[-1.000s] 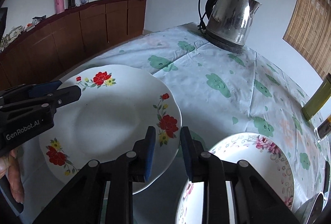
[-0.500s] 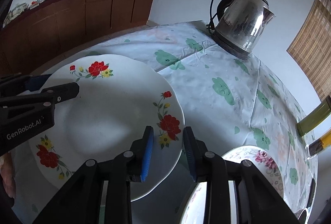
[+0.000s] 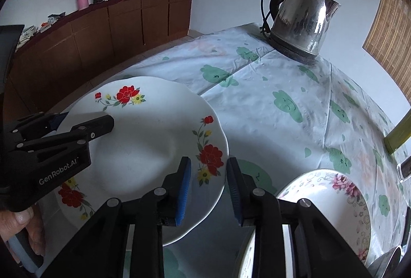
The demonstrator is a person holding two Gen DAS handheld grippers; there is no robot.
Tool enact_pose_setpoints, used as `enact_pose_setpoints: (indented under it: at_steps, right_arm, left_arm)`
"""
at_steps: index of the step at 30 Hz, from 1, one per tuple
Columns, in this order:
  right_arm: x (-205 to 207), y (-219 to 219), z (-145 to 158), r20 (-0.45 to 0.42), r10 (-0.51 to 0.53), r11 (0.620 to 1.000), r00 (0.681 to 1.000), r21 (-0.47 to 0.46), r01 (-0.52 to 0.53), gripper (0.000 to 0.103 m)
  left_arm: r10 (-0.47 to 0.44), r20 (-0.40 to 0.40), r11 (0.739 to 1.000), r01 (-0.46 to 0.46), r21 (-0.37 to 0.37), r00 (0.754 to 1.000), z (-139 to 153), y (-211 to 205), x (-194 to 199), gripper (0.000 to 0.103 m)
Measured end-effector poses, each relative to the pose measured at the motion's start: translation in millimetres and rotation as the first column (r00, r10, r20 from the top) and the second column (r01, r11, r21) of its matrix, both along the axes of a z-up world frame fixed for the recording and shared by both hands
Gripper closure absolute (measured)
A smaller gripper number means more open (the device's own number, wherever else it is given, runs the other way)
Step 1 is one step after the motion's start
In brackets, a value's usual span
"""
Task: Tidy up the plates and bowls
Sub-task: 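Lift the red-flower plate with both tools toward the stacked bowl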
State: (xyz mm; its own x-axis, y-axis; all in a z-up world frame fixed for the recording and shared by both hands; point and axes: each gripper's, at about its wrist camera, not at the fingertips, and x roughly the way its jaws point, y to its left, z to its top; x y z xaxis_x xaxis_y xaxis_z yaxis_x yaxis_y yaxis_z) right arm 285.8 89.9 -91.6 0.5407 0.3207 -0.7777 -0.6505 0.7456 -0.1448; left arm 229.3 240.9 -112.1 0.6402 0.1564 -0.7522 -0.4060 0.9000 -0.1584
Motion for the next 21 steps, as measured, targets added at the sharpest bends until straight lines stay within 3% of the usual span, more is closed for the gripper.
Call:
enact_pose_setpoints:
  at_steps: [10, 21]
  right_arm:
    - [-12.1, -16.7, 5.6, -0.026, -0.033, 0.998, 0.999, 0.057, 0.035, 0.072]
    - [-35.1, -49.3, 24.0, 0.007, -0.057, 0.994, 0.998, 0.098, 0.056, 0.072]
  left_arm:
    - [-0.025, 0.048, 1.0, 0.026, -0.015, 0.999, 9.3, -4.3, -2.2, 0.064]
    - [-0.099, 0.125, 0.994, 0.103, -0.028, 0.987, 23.9, -21.1, -6.9, 0.065]
